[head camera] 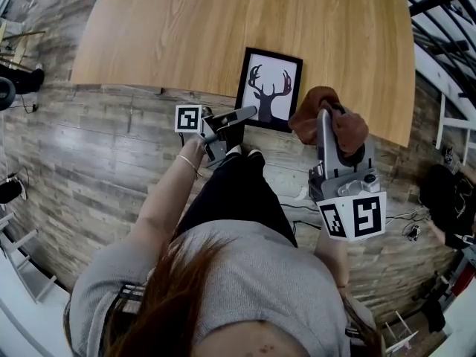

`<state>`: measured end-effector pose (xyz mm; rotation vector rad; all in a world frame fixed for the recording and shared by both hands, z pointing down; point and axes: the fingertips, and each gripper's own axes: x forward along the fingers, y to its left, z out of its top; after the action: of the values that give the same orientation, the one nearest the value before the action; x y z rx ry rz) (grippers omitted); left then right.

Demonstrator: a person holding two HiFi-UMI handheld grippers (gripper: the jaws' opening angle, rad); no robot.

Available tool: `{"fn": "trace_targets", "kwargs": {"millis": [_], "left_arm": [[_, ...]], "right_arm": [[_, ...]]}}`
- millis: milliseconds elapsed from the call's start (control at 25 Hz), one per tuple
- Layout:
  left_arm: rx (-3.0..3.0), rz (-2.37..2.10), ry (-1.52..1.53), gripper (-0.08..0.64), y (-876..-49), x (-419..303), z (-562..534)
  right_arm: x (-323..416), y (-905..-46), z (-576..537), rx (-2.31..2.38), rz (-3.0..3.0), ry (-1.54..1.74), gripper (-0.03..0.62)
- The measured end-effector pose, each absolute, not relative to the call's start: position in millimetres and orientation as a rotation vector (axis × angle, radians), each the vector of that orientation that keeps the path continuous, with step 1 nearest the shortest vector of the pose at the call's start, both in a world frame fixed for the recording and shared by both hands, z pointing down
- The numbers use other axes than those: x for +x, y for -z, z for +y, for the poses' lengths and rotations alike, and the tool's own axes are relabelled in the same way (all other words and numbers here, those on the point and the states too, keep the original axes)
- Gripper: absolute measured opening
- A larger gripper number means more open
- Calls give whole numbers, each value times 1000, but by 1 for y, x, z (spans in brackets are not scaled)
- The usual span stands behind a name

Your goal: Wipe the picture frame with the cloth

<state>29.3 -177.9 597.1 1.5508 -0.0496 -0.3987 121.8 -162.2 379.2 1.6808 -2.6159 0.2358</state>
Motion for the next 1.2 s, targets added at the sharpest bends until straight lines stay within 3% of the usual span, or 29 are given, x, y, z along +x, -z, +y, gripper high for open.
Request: {"fn": "trace_targets", "kwargs": {"millis": [400,520,640,760,1200], "left_arm": [[1618,-34,426,40,-598,25,-179],[1644,-16,450,105,-592,23,-180],[1676,26,469,235,-581,23,-180],[1686,72,500,310,-570,23,-180],[1625,-25,523,339,-597,-9,-174]], "right_arm": [[117,-387,-161,1666,-2594,-253,74],[115,-387,-160,1660,-2592,-248,74],[113,-387,-160,1661,-2591,-247,74],[112,-386,-160,1664,-2592,-249,74],[109,-381,-159,1672,-2616,-257,74]]}}
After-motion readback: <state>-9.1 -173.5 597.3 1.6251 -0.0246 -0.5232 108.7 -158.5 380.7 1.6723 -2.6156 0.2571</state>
